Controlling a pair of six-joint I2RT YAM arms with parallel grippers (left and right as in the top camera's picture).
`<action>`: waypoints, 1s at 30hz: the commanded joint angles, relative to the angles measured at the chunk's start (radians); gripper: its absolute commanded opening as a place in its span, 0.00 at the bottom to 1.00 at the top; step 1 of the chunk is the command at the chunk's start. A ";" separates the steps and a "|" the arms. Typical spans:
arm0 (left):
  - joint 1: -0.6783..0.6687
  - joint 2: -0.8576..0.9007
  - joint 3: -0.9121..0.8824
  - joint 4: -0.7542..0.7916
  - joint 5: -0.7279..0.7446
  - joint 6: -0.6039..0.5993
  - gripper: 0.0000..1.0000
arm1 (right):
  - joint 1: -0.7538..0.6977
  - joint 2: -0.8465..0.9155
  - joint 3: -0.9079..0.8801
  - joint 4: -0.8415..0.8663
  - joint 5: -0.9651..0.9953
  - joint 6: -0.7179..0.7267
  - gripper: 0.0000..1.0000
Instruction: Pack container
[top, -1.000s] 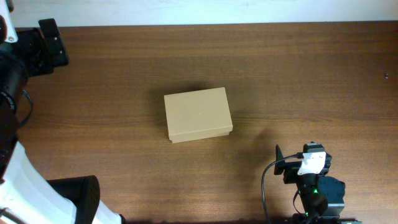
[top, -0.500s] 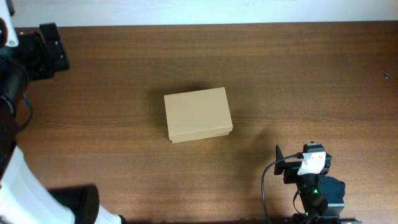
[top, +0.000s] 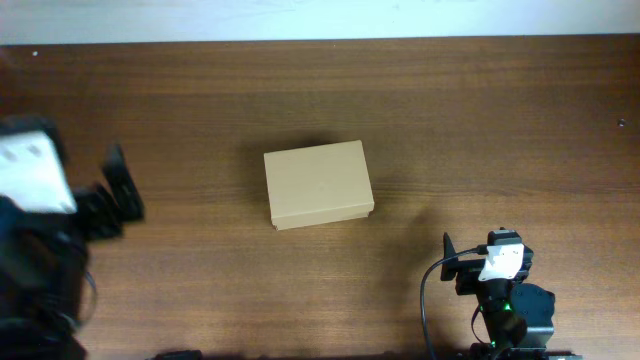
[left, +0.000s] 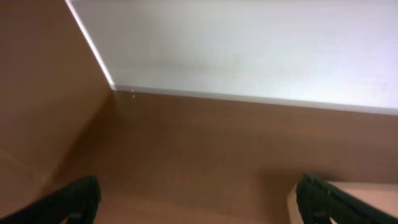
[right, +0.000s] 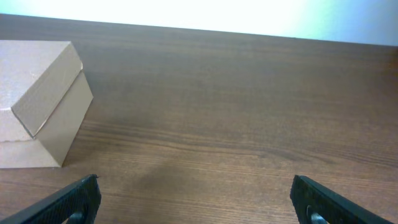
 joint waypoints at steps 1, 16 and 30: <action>0.002 -0.130 -0.245 0.043 0.023 0.004 1.00 | -0.004 -0.012 -0.007 -0.002 -0.006 0.008 0.99; 0.002 -0.620 -1.175 0.657 0.204 0.005 1.00 | -0.004 -0.012 -0.007 -0.002 -0.006 0.008 0.99; 0.002 -0.855 -1.414 0.659 0.207 0.005 1.00 | -0.004 -0.012 -0.007 -0.002 -0.006 0.008 0.99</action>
